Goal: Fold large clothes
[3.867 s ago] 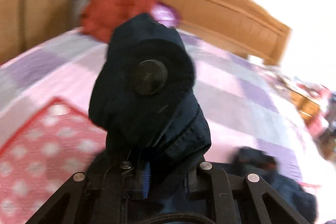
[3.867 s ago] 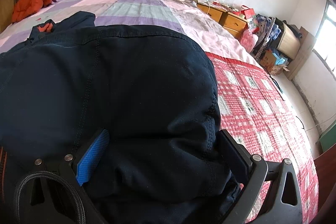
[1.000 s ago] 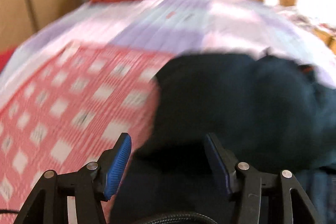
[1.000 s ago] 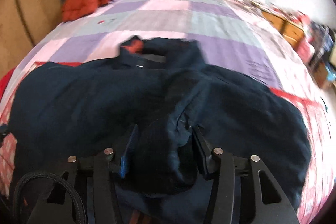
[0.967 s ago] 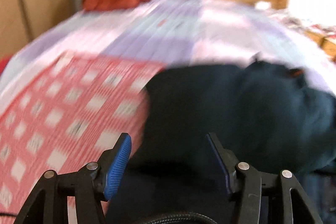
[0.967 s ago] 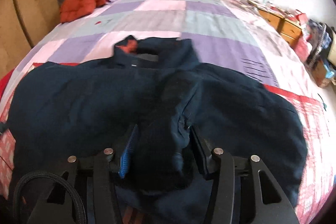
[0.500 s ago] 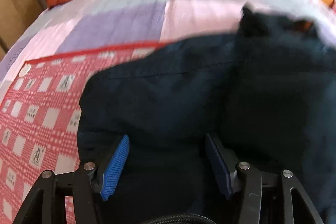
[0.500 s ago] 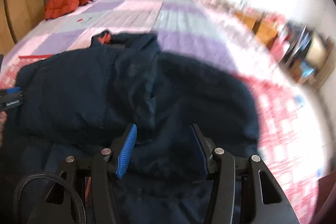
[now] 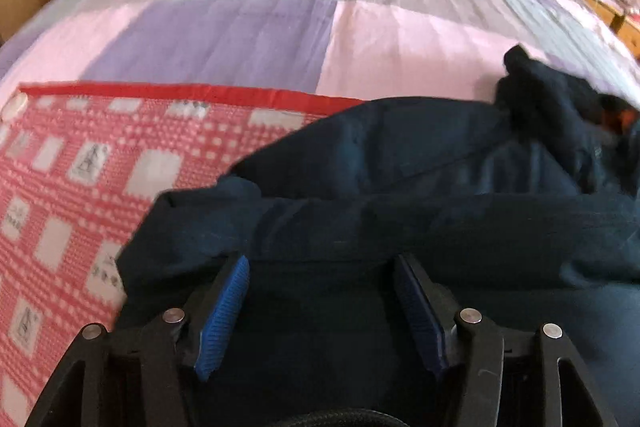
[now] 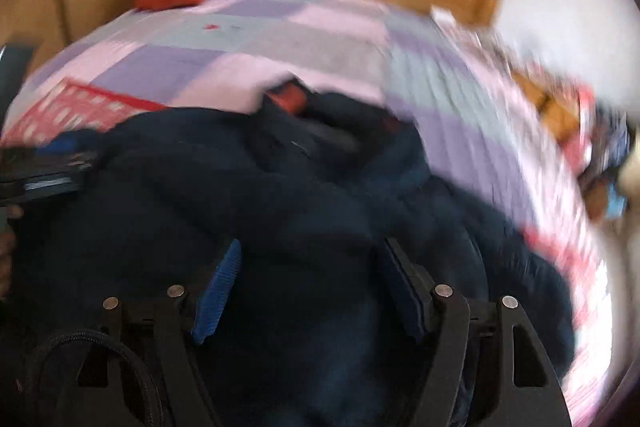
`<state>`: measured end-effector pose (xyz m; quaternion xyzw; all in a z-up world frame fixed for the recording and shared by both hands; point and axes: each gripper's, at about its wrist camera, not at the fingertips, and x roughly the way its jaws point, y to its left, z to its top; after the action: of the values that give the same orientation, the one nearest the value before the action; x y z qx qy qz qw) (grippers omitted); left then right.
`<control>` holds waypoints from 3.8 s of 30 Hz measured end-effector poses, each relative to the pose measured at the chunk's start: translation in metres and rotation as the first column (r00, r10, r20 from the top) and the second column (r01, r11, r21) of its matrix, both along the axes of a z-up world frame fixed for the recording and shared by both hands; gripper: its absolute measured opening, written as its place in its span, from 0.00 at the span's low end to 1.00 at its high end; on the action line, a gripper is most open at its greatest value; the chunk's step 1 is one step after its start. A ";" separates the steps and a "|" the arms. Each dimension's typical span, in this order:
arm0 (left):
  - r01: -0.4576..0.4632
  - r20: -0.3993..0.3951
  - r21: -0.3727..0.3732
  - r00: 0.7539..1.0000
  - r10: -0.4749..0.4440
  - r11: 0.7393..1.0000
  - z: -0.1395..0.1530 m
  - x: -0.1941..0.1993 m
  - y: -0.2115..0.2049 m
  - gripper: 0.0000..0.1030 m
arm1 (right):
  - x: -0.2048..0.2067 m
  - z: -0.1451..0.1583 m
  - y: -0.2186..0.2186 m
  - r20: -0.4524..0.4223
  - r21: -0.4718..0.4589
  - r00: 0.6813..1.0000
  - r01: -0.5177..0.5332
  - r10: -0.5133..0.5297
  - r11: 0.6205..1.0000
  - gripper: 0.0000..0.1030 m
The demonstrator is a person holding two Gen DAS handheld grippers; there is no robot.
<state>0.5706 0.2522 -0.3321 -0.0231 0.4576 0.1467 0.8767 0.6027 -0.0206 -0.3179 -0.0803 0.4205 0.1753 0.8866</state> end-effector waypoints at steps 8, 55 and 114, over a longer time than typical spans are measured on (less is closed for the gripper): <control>-0.007 0.038 -0.025 0.999 0.008 1.000 -0.003 -0.003 0.009 0.66 | 0.007 -0.016 -0.081 -0.041 0.069 0.982 0.185 -0.182 0.980 0.79; -0.064 -0.085 0.063 0.994 0.069 0.996 0.010 0.010 -0.016 0.91 | 0.050 -0.017 -0.152 -0.051 -0.087 0.985 0.157 -0.162 0.984 0.67; -0.173 -0.185 0.115 0.964 0.193 0.978 0.013 -0.354 -0.009 0.95 | -0.409 0.005 -0.304 -0.208 -0.050 0.954 0.211 -0.217 0.976 0.62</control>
<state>0.2166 0.2432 -0.3190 -0.0080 0.5295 0.2509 0.8103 0.1938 -0.3247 -0.3128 -0.0273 0.5214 0.0801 0.8491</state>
